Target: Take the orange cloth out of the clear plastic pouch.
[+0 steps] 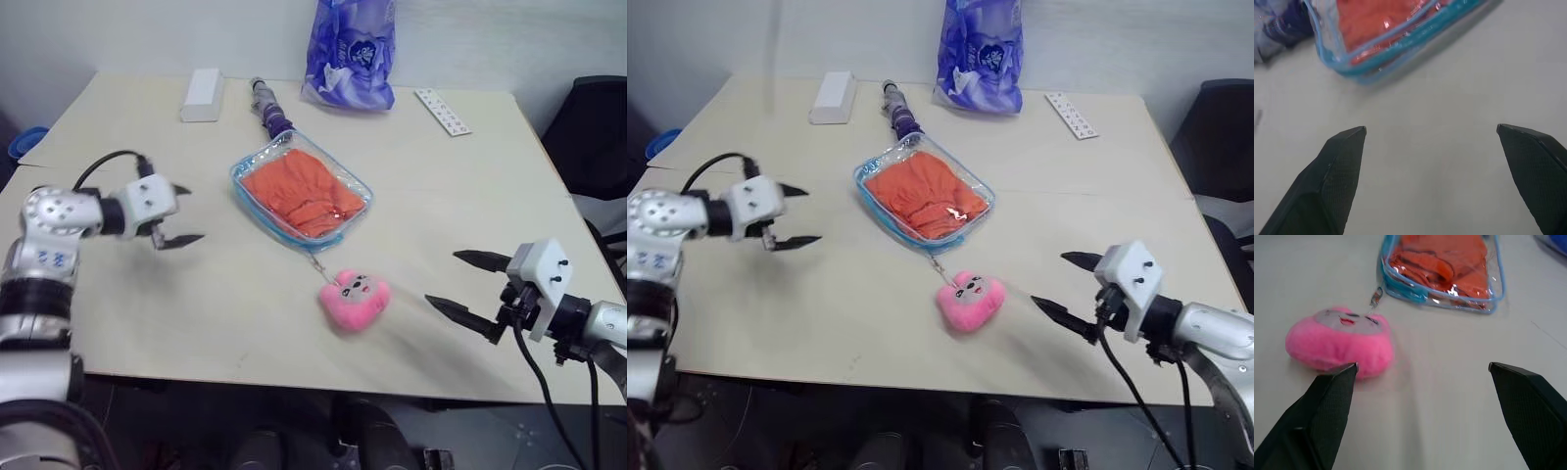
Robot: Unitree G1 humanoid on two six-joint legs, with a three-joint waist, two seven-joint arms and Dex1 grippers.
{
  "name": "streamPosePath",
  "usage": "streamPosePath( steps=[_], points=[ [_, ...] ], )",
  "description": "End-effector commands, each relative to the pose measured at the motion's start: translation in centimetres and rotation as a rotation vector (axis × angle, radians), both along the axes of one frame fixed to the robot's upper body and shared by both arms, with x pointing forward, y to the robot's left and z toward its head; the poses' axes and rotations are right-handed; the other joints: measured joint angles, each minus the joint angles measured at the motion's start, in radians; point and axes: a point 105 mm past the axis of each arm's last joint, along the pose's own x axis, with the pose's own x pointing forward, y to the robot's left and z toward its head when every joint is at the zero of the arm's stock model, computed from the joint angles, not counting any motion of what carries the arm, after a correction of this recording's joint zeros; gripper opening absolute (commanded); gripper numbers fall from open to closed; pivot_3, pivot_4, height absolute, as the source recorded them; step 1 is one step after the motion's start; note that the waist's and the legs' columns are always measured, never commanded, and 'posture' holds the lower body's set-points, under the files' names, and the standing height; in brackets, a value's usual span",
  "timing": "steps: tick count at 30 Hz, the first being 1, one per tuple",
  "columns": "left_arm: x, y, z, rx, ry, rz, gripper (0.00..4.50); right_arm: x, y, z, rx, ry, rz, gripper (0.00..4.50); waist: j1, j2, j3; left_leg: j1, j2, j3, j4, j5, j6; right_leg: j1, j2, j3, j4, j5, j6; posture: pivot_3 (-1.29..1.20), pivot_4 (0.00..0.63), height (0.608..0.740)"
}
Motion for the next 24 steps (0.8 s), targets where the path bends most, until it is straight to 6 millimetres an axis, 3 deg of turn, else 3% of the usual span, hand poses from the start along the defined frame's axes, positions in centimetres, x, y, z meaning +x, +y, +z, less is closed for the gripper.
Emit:
streamPosePath(
  steps=[1,8,14,18,24],
  points=[
    [2.1,-1.4,0.8,0.085,-0.086,-0.005,4.5,-1.0,2.0,1.5,0.018,-0.063,0.037,4.49,-0.001,0.0,0.0,0.0,0.0,0.0,0.0,0.0,0.0,0.0,0.0,0.0,0.0,0.0,0.0,0.0,0.15,0.74],
    [5.0,-5.1,0.0,0.218,-0.161,-0.003,4.5,-1.6,3.0,2.0,0.031,-0.087,0.006,4.49,-0.006,-0.001,0.0,0.0,0.0,0.002,0.0,0.0,0.0,0.0,0.0,0.001,0.0,0.0,0.0,0.0,0.15,0.74],
    [6.3,-6.7,-0.8,0.246,-0.201,0.043,4.5,-2.0,2.6,1.7,0.04,-0.082,-0.047,4.49,-0.003,-0.002,-0.001,0.001,0.0,0.002,0.0,0.0,0.0,0.0,0.0,0.001,0.0,0.0,0.0,0.0,0.15,0.74],
    [6.5,-6.7,-1.4,0.264,-0.199,0.06,3.65,-2.2,2.5,1.6,0.055,-0.077,-0.063,4.5,-0.004,-0.003,0.0,0.001,0.0,0.002,0.0,0.0,0.001,0.0,0.0,0.001,0.0,0.0,0.001,0.0,0.15,0.74],
    [6.1,-6.9,-2.5,0.251,-0.15,0.04,1.78,-2.4,2.3,1.7,0.048,-0.078,-0.076,4.5,-0.004,-0.003,0.0,0.001,0.0,0.002,0.0,0.0,0.001,0.0,0.0,0.002,0.001,0.0,0.001,0.0,0.15,0.74]
  ],
)
